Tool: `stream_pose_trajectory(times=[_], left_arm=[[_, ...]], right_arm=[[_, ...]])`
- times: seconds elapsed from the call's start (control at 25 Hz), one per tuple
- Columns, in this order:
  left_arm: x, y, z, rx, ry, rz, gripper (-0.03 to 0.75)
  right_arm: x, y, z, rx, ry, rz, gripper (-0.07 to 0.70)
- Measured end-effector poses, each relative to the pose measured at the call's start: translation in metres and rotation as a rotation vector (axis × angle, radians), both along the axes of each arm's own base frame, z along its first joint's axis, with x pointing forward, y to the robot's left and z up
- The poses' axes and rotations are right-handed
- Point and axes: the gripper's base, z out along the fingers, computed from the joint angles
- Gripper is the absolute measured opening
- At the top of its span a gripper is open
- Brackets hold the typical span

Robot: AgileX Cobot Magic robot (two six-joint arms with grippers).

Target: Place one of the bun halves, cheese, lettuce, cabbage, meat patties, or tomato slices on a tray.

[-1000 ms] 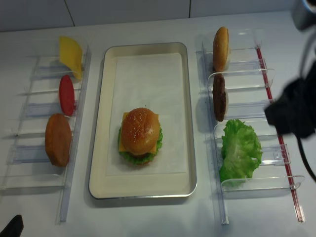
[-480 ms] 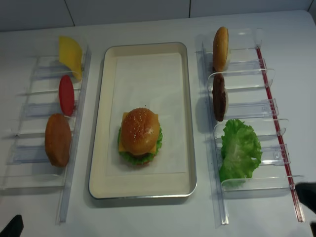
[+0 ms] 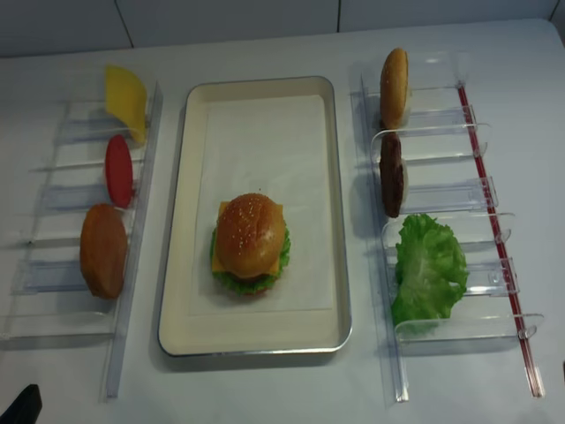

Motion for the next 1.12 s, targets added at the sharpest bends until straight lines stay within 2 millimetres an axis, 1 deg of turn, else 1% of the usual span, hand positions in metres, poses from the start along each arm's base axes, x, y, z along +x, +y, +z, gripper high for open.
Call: stream_pose_trajectory(times=[0.12,0.2,0.44,0.76,1.12], left_arm=[[0.000,0.000,0.000,0.000,0.000,0.000,0.319],[0.000,0.000,0.000,0.000,0.000,0.000,0.319],[0.000,0.000,0.000,0.000,0.000,0.000,0.318],[0.000,0.000,0.000,0.000,-0.002,0.000,0.319],[0.000,0.000,0.000,0.000,-0.002,0.000,0.319]], right_arm=[[-0.005,-0.003,-0.007,0.011,-0.039,-0.073,0.403],[-0.009,-0.004,-0.011,0.024,-0.101,-0.137,0.403],[-0.019,-0.005,-0.018,0.026,-0.173,-0.220,0.403],[-0.016,-0.003,-0.022,0.019,-0.173,-0.321,0.403],[-0.016,-0.003,-0.021,0.020,-0.187,-0.328,0.403]])
